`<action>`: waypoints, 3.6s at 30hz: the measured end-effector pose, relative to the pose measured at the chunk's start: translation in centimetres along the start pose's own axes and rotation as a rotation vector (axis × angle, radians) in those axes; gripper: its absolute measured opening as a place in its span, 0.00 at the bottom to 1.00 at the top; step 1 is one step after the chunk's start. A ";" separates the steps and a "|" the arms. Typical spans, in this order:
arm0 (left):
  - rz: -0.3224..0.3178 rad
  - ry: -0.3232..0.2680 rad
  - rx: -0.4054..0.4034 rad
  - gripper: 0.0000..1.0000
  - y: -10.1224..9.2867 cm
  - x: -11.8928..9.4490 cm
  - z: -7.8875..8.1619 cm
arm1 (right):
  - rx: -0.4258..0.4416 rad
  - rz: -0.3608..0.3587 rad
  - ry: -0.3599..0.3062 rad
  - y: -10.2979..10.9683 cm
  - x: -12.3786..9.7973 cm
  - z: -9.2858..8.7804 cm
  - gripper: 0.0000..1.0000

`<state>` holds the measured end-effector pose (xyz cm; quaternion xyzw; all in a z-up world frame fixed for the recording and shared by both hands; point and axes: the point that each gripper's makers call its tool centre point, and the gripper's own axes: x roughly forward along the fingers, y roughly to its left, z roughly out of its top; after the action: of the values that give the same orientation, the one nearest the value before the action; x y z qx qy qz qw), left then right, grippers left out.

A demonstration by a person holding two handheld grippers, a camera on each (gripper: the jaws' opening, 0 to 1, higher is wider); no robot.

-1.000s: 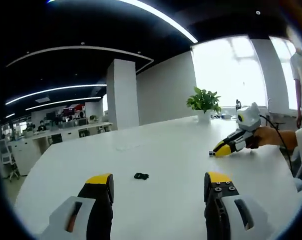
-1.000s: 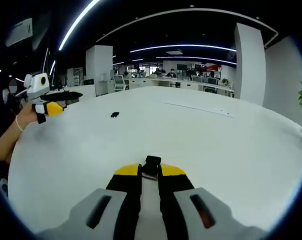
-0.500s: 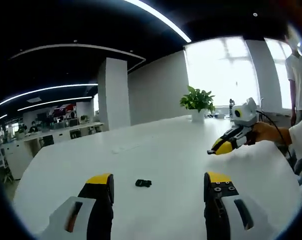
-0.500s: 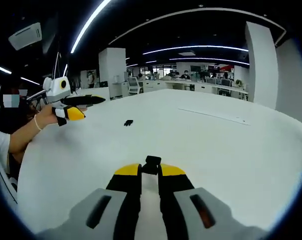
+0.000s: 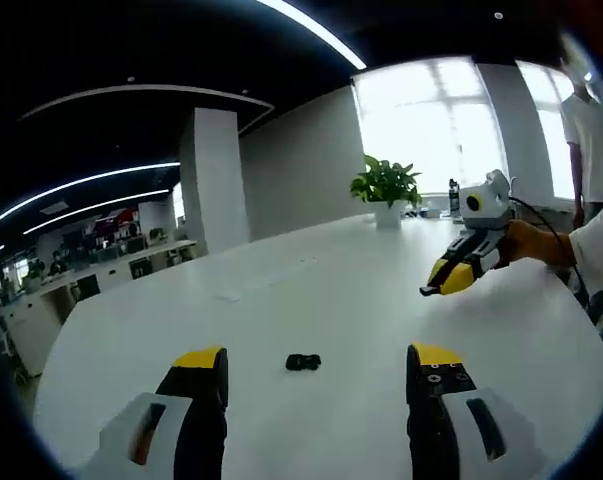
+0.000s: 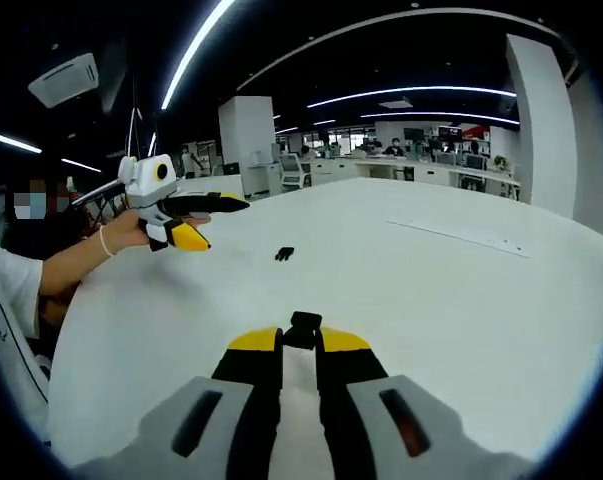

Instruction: Snap the two parts of the plastic buckle together until the buckle closes and remains connected.

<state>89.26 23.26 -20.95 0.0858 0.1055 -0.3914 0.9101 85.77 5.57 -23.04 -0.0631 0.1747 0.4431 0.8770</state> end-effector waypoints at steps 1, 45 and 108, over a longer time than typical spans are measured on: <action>-0.012 0.008 0.020 0.71 0.2 0.2 -0.1 | 0.000 0.001 0.000 0.0 0.0 0.0 0.12; -0.065 0.182 -0.083 0.47 0.8 5.9 -3.5 | 0.061 0.050 0.009 1.2 -1.4 -1.3 0.12; 0.032 0.217 -0.163 0.20 -2.5 2.7 -4.2 | 0.058 0.103 -0.001 3.8 -0.6 -2.1 0.12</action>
<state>88.76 20.71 -25.93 0.0552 0.2331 -0.3555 0.9034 81.83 6.86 -24.66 -0.0281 0.1901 0.4824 0.8546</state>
